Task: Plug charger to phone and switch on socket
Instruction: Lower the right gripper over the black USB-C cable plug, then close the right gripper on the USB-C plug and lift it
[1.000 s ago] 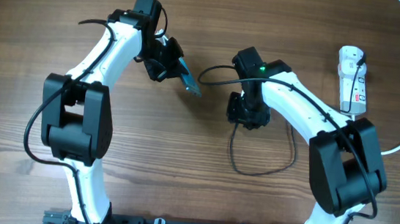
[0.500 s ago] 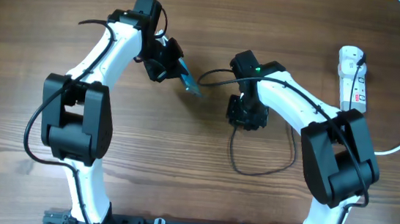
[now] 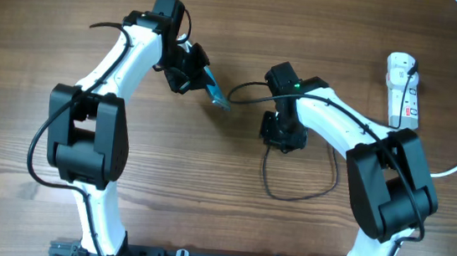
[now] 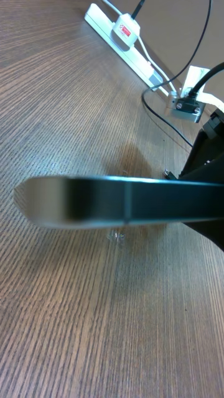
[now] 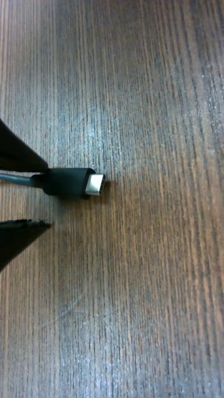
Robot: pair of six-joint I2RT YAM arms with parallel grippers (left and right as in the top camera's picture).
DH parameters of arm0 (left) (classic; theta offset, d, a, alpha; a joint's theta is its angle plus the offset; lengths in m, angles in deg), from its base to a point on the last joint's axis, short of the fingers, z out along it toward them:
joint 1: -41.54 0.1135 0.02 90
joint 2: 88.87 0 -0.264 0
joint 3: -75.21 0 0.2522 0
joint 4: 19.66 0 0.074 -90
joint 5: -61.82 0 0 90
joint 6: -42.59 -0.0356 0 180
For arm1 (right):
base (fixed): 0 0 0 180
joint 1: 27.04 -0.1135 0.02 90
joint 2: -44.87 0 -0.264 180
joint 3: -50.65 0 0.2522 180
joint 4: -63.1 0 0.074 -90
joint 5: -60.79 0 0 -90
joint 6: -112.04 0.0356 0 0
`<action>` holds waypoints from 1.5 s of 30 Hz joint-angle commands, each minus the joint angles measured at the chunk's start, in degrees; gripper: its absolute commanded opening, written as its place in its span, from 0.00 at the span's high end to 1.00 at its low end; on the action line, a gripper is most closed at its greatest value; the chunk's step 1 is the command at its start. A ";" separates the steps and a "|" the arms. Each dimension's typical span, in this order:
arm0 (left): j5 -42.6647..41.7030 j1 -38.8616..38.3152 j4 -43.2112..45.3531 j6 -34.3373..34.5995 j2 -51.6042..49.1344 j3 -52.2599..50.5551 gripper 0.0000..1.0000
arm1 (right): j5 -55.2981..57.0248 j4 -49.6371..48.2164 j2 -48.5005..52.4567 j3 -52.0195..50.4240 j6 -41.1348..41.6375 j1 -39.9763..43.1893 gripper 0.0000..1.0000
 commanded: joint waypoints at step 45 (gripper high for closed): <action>-0.28 -0.04 -0.04 -1.29 1.79 0.17 0.96 | 6.29 -1.70 2.45 -2.58 4.59 -2.43 0.82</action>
